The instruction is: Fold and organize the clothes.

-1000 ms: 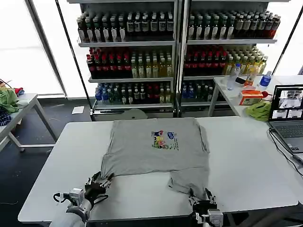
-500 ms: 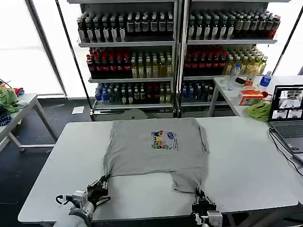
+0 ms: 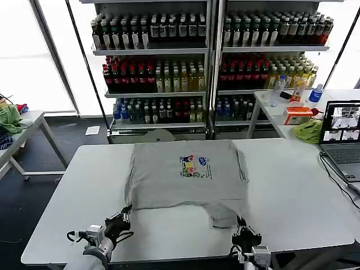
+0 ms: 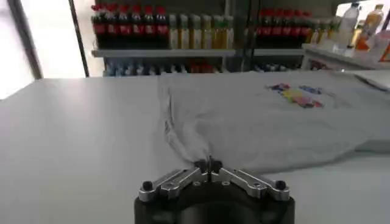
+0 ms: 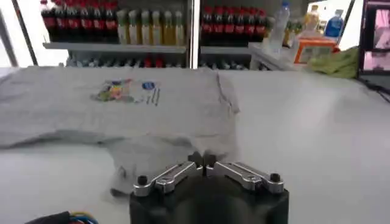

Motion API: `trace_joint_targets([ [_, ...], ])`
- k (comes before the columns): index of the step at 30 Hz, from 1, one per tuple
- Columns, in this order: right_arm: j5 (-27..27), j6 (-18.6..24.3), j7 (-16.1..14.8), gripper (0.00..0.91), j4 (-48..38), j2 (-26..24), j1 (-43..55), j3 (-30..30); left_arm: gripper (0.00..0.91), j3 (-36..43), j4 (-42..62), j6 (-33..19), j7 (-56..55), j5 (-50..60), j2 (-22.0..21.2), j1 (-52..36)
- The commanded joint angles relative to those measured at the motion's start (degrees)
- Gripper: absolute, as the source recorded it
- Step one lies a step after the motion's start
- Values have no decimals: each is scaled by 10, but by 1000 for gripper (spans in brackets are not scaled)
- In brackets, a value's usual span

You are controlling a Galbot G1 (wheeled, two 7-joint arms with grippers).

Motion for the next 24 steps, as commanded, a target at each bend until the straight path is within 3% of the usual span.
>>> trace_joint_targets([
  [1,-3,11,-15,0,18,1,12,10,0,-5,-22,-12,1,-2,-5,-2],
  [6,-14,28,-38,0,-7,2,66,17,0,-3,-12,-27,-4,-13,0,-30],
  [24,3,10,-42,0,-157,-8,282,1,0,49,105,-39,-30,-85,20,-198],
])
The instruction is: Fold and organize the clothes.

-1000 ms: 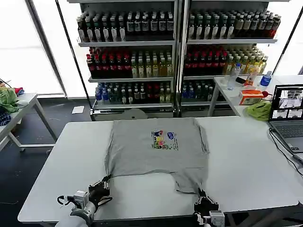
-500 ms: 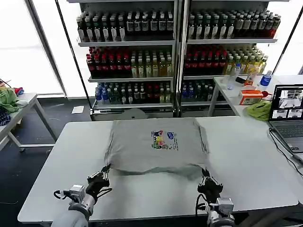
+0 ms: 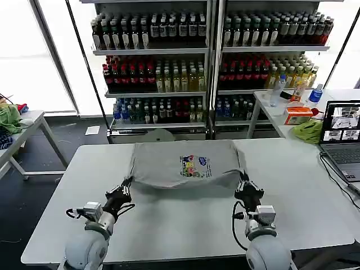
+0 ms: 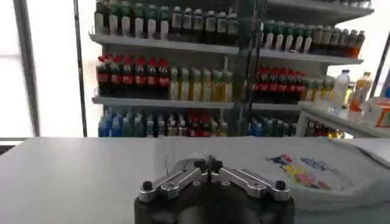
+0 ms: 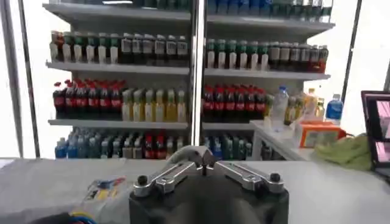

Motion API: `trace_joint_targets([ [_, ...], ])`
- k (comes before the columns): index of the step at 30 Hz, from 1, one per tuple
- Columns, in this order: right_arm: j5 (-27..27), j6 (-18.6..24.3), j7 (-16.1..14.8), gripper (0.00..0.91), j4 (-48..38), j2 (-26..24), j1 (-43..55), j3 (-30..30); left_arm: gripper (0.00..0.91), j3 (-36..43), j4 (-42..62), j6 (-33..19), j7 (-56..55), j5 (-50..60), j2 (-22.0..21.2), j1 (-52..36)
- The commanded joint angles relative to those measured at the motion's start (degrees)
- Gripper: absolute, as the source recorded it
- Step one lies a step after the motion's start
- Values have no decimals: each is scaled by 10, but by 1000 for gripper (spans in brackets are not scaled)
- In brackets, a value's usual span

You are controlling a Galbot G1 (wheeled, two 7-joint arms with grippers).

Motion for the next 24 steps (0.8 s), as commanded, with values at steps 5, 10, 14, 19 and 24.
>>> trace_joint_targets([
  [5,9,1,-13,0,-99,-4,116,-10,0,33,97,-9,-4,-20,-1,-101],
  [10,20,-2,-15,0,-159,11,161,-17,0,64,143,-10,-11,-9,-5,-132],
  [14,26,-14,-25,0,-196,25,182,-18,0,81,163,-7,-13,-2,-9,-152],
  [19,30,-29,-27,0,-236,41,204,-23,0,94,197,-2,-24,-2,-11,-178],
  [24,43,-42,-28,0,-269,52,219,-26,0,94,226,-3,-39,-2,-10,-190],
])
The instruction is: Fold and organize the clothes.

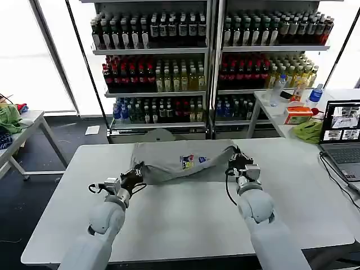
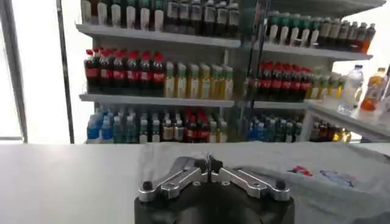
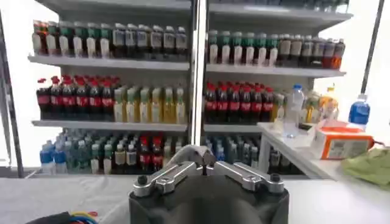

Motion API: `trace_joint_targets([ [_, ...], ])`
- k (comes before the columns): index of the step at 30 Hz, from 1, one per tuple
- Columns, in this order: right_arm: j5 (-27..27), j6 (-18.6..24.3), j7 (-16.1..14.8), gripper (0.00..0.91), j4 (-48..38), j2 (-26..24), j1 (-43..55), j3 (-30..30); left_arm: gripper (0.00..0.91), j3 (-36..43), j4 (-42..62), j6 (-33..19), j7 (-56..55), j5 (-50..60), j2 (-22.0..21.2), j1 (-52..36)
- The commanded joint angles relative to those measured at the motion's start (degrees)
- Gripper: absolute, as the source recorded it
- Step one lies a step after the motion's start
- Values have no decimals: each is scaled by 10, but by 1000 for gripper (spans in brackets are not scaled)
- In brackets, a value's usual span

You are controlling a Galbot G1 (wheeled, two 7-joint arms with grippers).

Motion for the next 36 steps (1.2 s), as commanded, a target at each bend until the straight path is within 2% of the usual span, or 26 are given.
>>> trace_joint_targets([
  [1,11,-10,-6,0,-52,6,31,-1,0,15,52,1,-12,2,0,-35],
  [8,5,-9,6,0,-79,18,41,2,0,14,72,2,-41,1,2,-49],
  [14,14,-18,0,0,-100,20,55,2,0,23,78,1,-38,7,-2,-59],
  [15,15,-18,-1,443,-105,21,57,1,474,25,81,1,-36,9,-3,-62],
  [16,15,-18,-1,907,-107,22,58,1,826,26,82,0,-36,11,-4,-63],
  [17,16,-20,-3,907,-114,24,62,1,907,28,87,0,-35,13,-5,-68],
  [21,29,-28,-10,907,-125,38,68,3,907,27,92,1,-39,19,-7,-75],
  [24,63,-37,4,907,-123,54,69,9,907,26,86,11,-45,22,-6,-74],
  [27,98,-48,35,907,-120,66,70,10,907,24,77,29,-58,20,-4,-73],
  [30,172,-34,88,907,-115,85,79,9,907,21,58,63,-73,5,-2,-70],
  [36,135,-58,98,907,-79,77,66,-2,907,13,31,73,-81,7,4,-49],
])
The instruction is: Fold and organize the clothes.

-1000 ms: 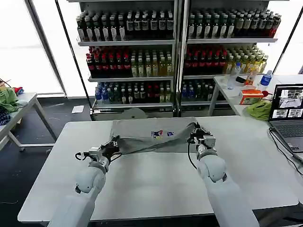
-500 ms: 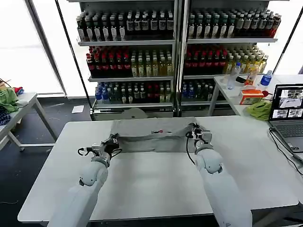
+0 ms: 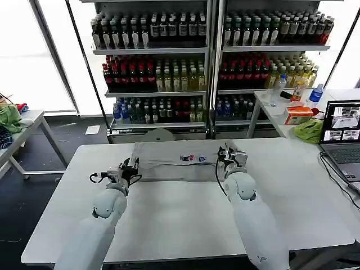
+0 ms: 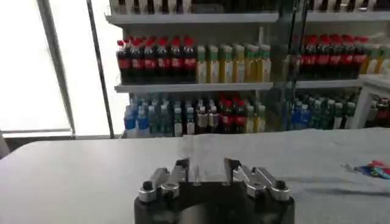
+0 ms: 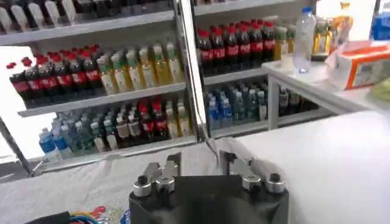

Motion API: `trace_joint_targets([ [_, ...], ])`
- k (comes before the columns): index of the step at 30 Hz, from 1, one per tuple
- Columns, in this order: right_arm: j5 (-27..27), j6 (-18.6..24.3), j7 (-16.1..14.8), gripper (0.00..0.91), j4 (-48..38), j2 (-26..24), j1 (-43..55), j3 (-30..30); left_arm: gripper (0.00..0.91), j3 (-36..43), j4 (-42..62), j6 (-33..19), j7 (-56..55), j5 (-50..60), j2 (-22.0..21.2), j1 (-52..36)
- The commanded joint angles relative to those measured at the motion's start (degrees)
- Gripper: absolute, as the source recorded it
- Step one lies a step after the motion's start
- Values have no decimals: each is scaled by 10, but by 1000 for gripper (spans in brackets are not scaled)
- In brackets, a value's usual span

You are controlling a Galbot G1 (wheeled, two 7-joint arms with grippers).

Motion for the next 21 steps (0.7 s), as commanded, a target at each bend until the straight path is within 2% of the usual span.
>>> trace_joint_targets([
  [1,24,-11,30,907,12,13,0,-4,907,-2,-23,25,-13,-3,2,9],
  [11,-9,-24,29,907,101,-40,-66,3,907,-17,-85,27,-9,-1,17,62],
  [14,-38,-30,18,907,133,-69,-100,3,907,-18,-105,30,-9,3,23,84],
  [17,-41,-41,13,907,170,-103,-138,6,907,-21,-117,34,-5,3,27,98],
  [21,-41,-51,14,907,197,-118,-170,14,907,-24,-111,34,-3,8,20,99],
])
